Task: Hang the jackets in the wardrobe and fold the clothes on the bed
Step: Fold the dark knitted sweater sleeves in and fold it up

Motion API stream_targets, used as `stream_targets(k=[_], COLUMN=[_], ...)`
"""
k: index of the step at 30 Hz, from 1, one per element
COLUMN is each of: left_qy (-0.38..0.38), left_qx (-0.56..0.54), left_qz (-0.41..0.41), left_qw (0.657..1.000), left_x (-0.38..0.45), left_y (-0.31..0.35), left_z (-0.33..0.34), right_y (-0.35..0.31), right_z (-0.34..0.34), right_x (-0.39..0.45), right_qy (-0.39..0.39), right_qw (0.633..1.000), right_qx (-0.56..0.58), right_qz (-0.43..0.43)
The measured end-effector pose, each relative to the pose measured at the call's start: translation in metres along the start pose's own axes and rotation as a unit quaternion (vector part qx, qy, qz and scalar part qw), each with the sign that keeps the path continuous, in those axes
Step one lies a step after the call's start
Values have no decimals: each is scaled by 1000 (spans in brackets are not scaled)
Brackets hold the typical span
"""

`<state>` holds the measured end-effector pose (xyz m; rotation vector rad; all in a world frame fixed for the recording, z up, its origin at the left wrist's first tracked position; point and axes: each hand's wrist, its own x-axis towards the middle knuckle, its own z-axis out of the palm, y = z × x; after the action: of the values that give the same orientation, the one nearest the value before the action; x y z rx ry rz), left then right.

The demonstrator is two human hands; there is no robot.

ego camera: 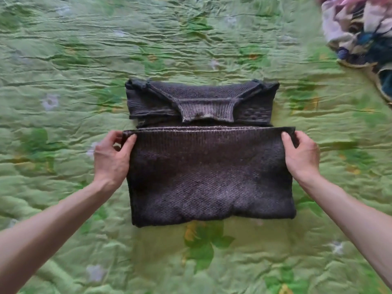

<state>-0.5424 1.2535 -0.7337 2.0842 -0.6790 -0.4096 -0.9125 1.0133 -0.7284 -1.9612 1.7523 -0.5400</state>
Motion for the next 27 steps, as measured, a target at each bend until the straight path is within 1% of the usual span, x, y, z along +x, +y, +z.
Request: stream_targets(k=[4,8,13,15,18,19,21,22,23,24,26,27], left_qy=[-9,-19,16,9,-7,-6,3,9,10,-4,-76,-116], left_qx=[8,10,31,44,86,98,168,213,251,281,333,351], left_qz=[-37,-30,-18,-26,-53,-64,-71,-48,5,84,240,288], left_qw=[999,999,999,999,995,993,983,976,968,956,909,884], left_x=[28,42,54,60,65,64,52,42,28,11,-27,-48], left_y=[-15,-20,-21,-22,-19,-15,-2,2,8,13,14,11], left_z=[10,22,34,39,41,41,40,39,37,35,36,42], right_y=[-7,-7,-5,-1,4,5,6,4,1,-2,-5,-3], right_z=[17,32,46,48,50,49,41,36,33,30,32,37], right_x=[16,29,34,34,37,35,26,15,2,-14,-52,-72], right_qy=[10,16,44,37,3,5,28,37,32,7,-72,-107], right_qw=[998,996,992,992,997,998,996,991,982,969,936,919], right_qx=[-69,-89,-113,-111,-54,-42,-71,-85,-86,-76,-69,-85], right_qz=[10,13,25,36,49,35,-38,-96,-167,-236,-338,-371])
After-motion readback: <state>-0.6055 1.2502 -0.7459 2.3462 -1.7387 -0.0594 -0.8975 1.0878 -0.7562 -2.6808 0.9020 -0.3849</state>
